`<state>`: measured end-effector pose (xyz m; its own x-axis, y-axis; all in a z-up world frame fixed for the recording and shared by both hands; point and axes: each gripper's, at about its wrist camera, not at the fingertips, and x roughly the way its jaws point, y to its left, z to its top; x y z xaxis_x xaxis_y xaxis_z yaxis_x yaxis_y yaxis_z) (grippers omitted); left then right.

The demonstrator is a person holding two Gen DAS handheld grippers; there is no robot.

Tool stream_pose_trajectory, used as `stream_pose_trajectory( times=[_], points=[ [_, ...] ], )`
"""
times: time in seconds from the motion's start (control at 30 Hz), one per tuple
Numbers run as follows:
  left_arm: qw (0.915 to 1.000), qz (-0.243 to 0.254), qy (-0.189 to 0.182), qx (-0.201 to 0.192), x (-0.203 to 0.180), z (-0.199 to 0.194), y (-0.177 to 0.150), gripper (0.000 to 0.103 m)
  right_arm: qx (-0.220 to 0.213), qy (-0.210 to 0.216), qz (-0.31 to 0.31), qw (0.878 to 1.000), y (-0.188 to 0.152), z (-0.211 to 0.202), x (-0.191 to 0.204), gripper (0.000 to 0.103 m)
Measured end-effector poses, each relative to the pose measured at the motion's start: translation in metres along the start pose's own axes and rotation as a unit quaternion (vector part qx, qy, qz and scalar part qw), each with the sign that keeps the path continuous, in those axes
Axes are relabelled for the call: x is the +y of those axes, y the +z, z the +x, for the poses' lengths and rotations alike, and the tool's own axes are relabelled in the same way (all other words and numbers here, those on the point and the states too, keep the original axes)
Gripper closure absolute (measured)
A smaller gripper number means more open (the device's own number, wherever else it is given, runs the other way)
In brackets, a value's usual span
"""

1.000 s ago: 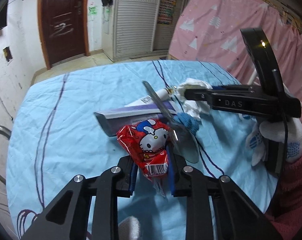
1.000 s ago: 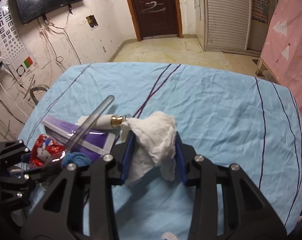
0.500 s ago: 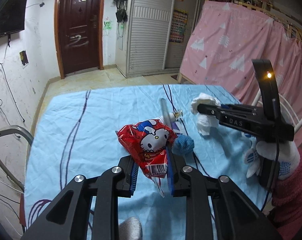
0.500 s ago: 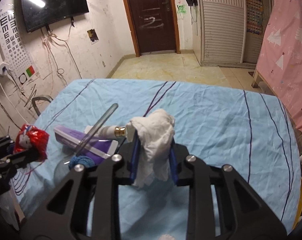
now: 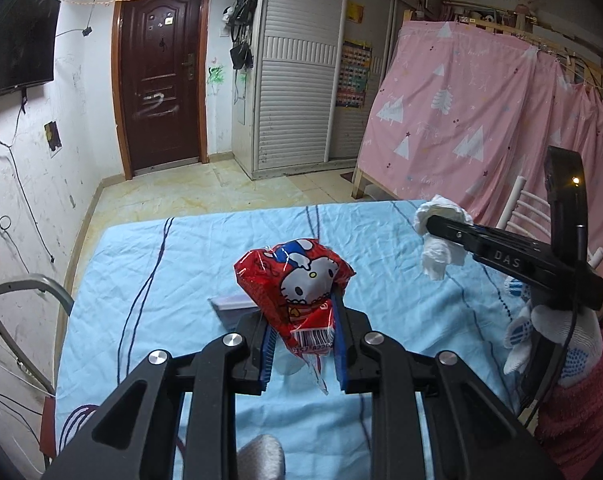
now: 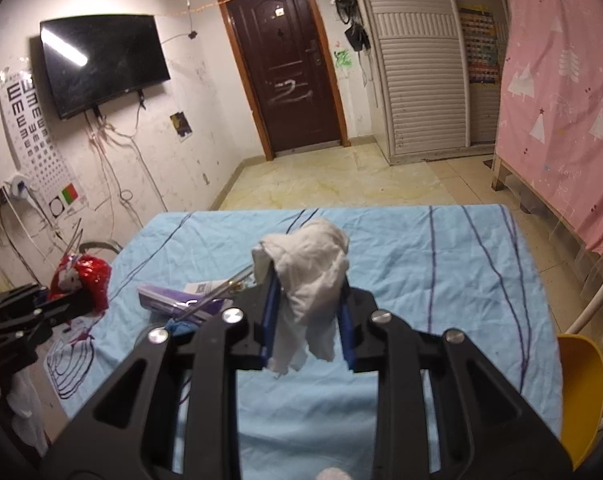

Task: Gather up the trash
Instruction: 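Carry the candy bag and white cloth over the bucket and open both tools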

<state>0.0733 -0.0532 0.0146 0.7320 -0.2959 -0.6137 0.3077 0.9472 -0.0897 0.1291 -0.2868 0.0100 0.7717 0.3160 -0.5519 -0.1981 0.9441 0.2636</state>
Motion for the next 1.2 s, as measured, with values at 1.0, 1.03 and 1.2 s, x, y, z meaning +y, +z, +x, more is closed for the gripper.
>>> stream_pose_trajectory(
  times=[1.0, 1.03, 1.2],
  points=[
    [0.9921, 0.093, -0.082, -0.015, -0.154, 0.026, 0.047, 0.089, -0.104, -0.094, 0.11, 0.984, -0.013, -0.106, -0.142, 0.078],
    [0.9917, 0.094, -0.086, -0.015, -0.159, 0.027, 0.048, 0.089, -0.106, -0.099, 0.114, 0.983, -0.014, -0.11, -0.147, 0.078],
    [0.9879, 0.109, -0.109, -0.01, -0.191, 0.037, 0.056, 0.089, -0.119, -0.121, 0.127, 0.977, -0.021, -0.126, -0.17, 0.078]
  ],
)
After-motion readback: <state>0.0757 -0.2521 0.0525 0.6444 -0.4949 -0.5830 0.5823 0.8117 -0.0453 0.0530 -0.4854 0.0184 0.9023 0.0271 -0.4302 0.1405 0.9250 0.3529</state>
